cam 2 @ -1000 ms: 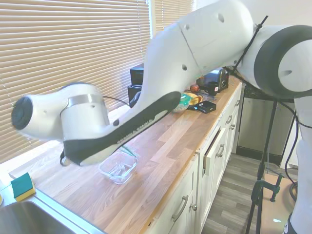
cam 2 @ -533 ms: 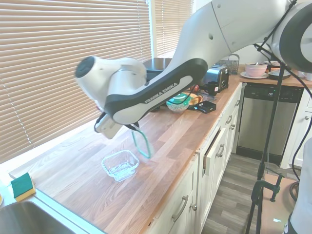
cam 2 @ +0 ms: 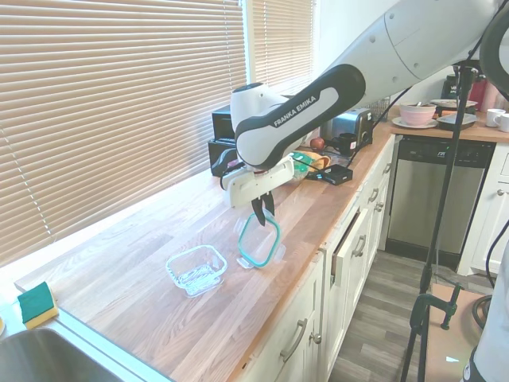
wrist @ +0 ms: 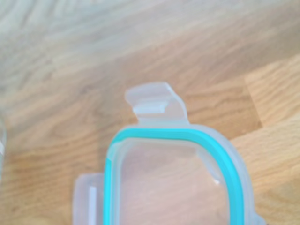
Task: Uncover the lid of the food container
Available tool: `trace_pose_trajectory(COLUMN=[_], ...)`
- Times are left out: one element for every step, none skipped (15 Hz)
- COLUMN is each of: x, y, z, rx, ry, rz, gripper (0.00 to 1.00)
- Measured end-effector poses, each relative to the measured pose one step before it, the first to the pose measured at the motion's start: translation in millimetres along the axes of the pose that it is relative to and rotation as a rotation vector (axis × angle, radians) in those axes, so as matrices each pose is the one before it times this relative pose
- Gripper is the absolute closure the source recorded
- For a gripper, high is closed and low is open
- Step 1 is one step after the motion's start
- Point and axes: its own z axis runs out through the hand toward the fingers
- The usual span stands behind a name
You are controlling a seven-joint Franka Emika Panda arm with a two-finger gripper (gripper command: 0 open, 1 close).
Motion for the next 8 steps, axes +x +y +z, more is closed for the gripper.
trace_pose_trajectory(x=[-0.63,-0.82,-0.77,-1.46,-1.85,-1.61,-1.45,-0.65], y=[0.46,0.13,0.42,1.12,0.94,1.25,0.55,0.42], z=[0.23,-0.84,-0.64,-0.28,0.08,-0.46,-1.78,-2.36], rx=[-0.00051,0.00038,-0.00038,-0.00037,-0.00123,-0.00020,0.00238,0.00313], ry=[-0.00038,0.00194,0.00227,0.00050,0.00048,0.00224,0.00299,0.00338], rz=[-0.00158,-0.00344,-0.00306,-0.00234,-0.00331,-0.00350,-0.00477,-0.00400], gripper=[0.00,0.00,0.00,0.00,0.00,0.00,0.00,0.00])
